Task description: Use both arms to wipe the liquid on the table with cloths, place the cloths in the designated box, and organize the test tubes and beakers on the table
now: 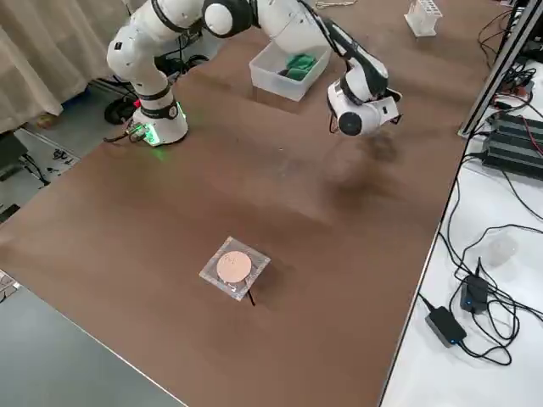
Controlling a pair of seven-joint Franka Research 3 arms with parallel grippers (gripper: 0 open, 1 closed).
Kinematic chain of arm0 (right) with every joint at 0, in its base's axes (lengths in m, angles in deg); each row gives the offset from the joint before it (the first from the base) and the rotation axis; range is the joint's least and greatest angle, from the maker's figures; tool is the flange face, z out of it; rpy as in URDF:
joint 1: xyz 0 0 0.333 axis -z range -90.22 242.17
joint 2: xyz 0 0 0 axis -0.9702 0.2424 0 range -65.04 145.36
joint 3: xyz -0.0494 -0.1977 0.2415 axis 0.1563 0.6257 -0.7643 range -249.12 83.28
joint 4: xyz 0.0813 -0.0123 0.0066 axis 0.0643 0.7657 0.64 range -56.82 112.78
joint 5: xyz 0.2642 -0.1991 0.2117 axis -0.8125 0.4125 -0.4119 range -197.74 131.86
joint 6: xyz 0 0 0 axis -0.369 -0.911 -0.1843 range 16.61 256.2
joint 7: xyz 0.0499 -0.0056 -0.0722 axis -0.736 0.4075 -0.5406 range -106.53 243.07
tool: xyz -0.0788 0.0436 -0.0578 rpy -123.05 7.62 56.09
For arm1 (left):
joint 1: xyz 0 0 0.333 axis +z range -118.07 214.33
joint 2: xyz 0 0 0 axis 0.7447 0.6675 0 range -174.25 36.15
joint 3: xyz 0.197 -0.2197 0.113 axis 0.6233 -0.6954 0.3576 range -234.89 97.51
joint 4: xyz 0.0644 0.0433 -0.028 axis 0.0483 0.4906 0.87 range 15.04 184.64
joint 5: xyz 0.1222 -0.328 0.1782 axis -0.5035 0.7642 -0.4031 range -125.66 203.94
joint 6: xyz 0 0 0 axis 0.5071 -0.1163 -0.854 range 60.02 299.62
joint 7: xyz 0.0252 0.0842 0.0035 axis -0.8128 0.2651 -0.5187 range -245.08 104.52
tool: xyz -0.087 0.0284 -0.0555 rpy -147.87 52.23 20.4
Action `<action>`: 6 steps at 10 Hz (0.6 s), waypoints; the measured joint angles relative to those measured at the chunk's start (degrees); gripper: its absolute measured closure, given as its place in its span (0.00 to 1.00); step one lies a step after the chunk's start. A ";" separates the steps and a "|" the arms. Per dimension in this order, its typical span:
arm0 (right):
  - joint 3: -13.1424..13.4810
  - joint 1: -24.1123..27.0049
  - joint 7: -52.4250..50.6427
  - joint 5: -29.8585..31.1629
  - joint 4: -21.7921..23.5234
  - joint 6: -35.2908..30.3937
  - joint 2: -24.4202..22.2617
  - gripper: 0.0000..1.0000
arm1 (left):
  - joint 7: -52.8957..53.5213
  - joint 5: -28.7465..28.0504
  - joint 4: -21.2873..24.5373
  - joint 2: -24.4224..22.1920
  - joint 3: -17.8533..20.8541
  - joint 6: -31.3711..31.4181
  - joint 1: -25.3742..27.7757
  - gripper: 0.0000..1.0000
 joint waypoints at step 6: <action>0.55 15.60 4.68 18.31 -6.32 -14.12 -0.56 0.59 | 12.50 0.44 -10.73 -3.12 -9.65 -17.14 -0.27 0.00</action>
